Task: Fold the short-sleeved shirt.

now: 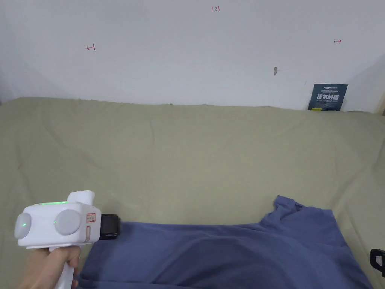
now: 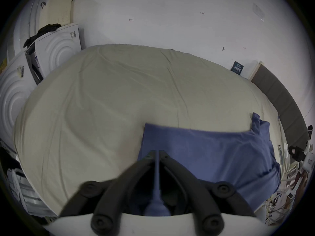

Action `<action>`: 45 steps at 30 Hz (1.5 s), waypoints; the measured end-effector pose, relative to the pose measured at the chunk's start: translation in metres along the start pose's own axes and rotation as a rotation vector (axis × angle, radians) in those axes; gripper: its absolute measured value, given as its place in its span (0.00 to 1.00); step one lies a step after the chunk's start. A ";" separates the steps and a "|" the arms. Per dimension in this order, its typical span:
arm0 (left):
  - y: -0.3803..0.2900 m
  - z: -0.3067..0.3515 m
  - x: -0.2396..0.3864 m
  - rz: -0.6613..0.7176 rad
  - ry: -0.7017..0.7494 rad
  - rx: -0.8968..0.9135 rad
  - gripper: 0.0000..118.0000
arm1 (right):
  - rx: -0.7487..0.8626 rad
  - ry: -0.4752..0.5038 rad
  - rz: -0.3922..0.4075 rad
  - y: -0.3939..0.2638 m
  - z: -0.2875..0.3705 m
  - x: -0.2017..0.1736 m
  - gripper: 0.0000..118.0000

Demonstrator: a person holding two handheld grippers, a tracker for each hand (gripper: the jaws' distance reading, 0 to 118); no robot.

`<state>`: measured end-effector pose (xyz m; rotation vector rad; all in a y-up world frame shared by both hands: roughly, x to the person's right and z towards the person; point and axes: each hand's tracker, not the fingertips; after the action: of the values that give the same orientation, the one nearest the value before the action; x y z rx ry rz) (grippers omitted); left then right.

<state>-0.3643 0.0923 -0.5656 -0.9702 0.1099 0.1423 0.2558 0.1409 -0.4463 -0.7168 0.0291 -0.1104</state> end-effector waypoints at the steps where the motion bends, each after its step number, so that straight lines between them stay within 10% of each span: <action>1: 0.004 -0.018 0.000 -0.011 0.009 -0.066 1.00 | -0.014 0.001 0.002 -0.001 -0.004 0.001 0.00; 10: 0.013 -0.067 0.013 -0.070 0.077 -0.136 0.83 | -0.135 -0.026 0.015 0.012 -0.058 0.027 0.00; 12: 0.016 -0.063 0.010 -0.078 0.059 -0.125 0.59 | -0.149 -0.020 0.049 0.016 -0.061 0.022 0.00; 14: 0.015 -0.055 0.012 -0.086 0.041 -0.075 0.00 | -0.168 -0.008 0.049 0.022 -0.072 0.022 0.00; 16: 0.015 -0.054 0.011 -0.065 -0.042 -0.073 0.00 | -0.184 0.015 0.057 0.026 -0.084 0.026 0.05; 17: 0.015 -0.058 0.015 -0.077 0.009 -0.095 0.00 | -0.191 0.014 0.058 0.030 -0.091 0.026 0.20; 19: 0.005 -0.038 0.033 -0.091 0.012 -0.086 0.00 | -0.239 0.007 0.043 0.039 -0.105 0.028 0.83; 22: 0.008 -0.040 0.026 -0.063 0.002 -0.095 0.00 | -0.348 0.034 0.014 0.043 -0.139 0.032 1.00; 27: 0.008 -0.038 0.028 -0.068 -0.011 -0.113 0.00 | -0.436 -0.010 0.032 0.035 -0.179 0.034 0.99; 30: 0.010 -0.040 0.029 -0.070 -0.008 -0.120 0.00 | -0.446 -0.022 0.078 0.031 -0.178 0.031 0.82; 34: 0.012 -0.039 0.022 -0.076 -0.009 -0.115 0.00 | -0.393 0.055 0.108 0.043 -0.159 0.034 0.01; 45: -0.007 0.037 -0.005 -0.018 -0.088 -0.026 0.00 | -0.226 0.079 0.082 0.058 -0.046 0.017 0.01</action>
<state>-0.3668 0.1190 -0.5381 -0.9892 0.0182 0.1697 0.2755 0.1524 -0.5189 -0.9351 0.1484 -0.0569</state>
